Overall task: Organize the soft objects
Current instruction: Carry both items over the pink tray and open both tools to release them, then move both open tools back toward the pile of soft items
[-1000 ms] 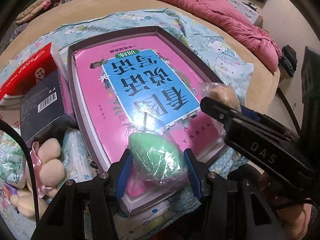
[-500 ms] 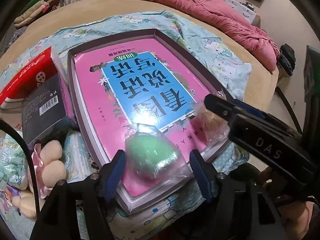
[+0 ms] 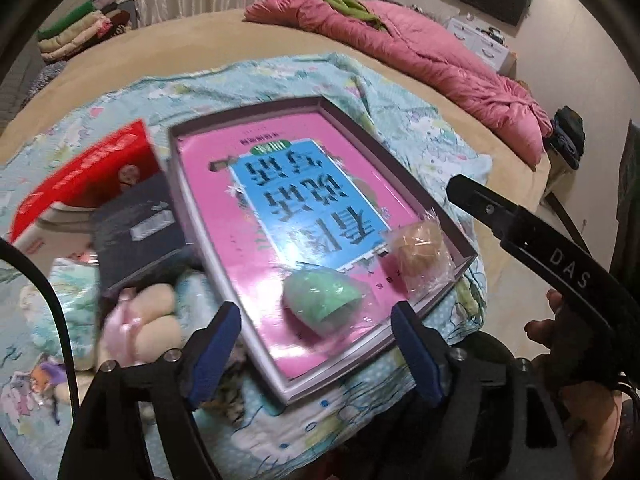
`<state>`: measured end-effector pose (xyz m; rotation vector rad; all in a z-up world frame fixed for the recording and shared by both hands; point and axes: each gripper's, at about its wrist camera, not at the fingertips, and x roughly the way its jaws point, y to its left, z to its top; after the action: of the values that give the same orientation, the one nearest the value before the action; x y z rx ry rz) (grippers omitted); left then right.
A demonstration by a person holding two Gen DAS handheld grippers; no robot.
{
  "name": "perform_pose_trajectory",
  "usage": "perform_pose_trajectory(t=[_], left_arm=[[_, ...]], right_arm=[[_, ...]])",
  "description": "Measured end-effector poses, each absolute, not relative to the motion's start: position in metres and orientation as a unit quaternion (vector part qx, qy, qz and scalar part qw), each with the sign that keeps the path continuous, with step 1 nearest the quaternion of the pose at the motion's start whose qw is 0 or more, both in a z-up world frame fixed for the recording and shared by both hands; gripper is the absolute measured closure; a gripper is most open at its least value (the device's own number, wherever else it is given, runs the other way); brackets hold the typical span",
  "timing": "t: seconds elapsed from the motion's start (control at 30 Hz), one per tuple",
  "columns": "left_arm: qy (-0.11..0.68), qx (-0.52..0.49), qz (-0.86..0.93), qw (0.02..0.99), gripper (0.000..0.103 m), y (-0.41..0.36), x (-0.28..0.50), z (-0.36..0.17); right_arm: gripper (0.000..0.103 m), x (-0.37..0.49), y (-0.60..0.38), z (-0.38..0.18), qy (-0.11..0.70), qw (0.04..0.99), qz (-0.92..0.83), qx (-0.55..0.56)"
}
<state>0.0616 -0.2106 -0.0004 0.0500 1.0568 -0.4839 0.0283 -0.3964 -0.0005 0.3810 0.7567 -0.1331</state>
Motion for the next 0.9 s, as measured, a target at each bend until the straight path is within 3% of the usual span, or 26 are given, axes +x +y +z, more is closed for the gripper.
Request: perform_pose_trajectory(t=[0.9], left_arm=[[0.423,-0.03,-0.084,0.902,0.02,-0.045,0.028,0.068]], right_arm=[[0.024,0.005,-0.256,0.078,0.326,0.938,0.086,0.083]])
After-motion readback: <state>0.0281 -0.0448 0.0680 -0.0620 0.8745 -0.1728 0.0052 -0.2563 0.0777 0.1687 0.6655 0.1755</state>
